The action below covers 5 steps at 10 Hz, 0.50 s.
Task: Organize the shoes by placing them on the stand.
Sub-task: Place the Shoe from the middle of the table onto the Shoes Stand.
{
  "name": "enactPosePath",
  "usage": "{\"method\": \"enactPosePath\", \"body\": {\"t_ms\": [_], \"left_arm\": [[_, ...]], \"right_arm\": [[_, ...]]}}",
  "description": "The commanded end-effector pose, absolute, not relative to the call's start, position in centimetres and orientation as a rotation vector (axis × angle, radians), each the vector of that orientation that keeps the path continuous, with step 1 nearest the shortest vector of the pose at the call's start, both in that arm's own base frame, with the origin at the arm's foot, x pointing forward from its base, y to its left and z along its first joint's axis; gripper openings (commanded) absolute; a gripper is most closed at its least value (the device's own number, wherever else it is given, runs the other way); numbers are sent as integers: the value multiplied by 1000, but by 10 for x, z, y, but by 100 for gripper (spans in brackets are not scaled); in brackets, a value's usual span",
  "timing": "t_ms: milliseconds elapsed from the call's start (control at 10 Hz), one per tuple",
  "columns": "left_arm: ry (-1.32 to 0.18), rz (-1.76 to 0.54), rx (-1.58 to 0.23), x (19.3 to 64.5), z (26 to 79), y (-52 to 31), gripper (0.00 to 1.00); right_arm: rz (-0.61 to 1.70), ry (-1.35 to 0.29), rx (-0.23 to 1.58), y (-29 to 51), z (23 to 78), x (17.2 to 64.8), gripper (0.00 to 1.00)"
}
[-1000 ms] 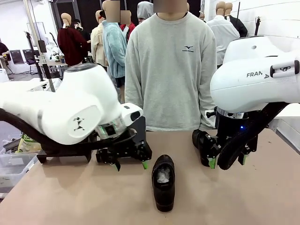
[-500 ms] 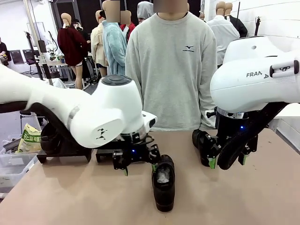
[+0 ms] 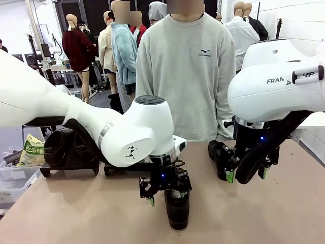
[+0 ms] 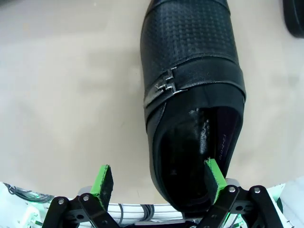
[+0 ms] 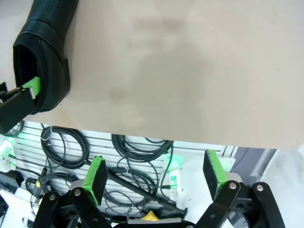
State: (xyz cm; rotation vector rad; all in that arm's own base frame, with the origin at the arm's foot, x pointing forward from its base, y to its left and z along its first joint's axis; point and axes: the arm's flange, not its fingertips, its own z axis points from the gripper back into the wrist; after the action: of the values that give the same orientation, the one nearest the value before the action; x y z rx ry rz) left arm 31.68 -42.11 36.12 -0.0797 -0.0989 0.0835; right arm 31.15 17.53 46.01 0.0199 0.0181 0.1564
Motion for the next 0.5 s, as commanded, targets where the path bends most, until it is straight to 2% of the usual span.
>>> {"method": "enactPosePath", "body": {"t_ms": [0,200,300,400], "left_arm": [[-98,124,-42,329,350,-432,100],[-78,107,0,330,335,-437,100],[-92,77,-1,331,334,-436,92],[-92,85,4,333,335,-435,73]], "right_arm": [[152,25,38,177,458,313,100],[152,25,38,177,458,313,100],[152,25,38,177,458,313,100],[152,25,38,177,458,313,100]]}}
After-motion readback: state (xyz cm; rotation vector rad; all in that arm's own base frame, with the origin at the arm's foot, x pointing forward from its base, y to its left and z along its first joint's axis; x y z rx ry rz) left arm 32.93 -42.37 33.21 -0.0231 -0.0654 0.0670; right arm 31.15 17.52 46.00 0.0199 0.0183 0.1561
